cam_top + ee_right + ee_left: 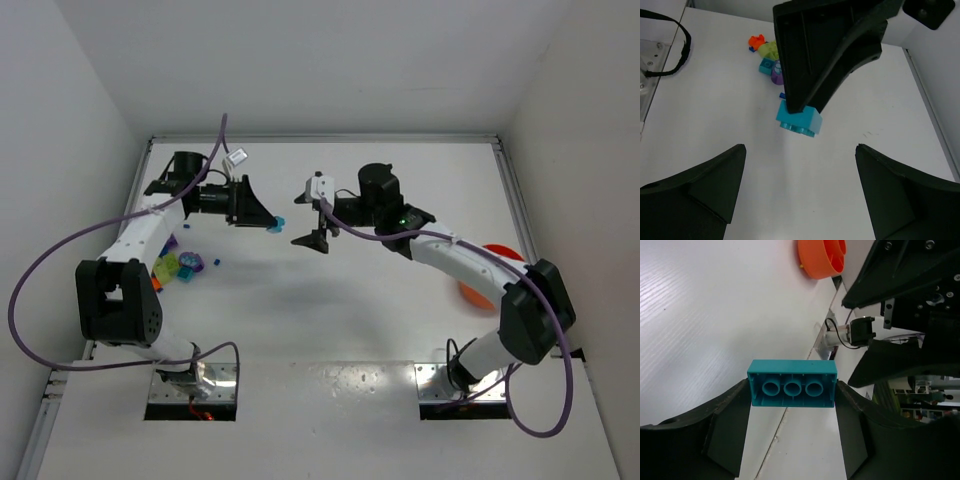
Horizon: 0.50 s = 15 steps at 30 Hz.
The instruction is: Sort the legos into containers by color
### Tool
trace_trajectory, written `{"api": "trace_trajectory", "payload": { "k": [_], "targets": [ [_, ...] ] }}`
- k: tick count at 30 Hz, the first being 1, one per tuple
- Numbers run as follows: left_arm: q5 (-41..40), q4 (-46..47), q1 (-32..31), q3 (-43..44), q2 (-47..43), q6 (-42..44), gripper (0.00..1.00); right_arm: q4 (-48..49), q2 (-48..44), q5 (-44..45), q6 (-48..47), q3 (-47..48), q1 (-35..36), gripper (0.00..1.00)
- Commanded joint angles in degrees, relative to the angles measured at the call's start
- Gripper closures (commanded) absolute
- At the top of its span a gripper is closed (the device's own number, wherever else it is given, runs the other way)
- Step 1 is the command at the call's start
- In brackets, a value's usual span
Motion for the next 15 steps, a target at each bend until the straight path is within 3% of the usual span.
{"api": "trace_trajectory", "payload": {
  "k": [1, 8, 15],
  "targets": [
    [-1.1, 2.0, -0.8, -0.8, -1.9, 0.0, 0.82, 0.8, 1.0, -0.8, -2.0, 4.1, 1.6, 0.10],
    [-2.6, 2.5, -2.5, -0.8, -2.4, 0.0, 0.82, -1.4, 3.9, 0.8, 2.9, 6.5, 4.0, 0.14],
    [-2.7, 3.6, -2.5, -1.3, -3.5, -0.6, 0.83, 1.1, 6.0, 9.4, 11.6, 7.0, 5.1, 0.18]
  ]
}}
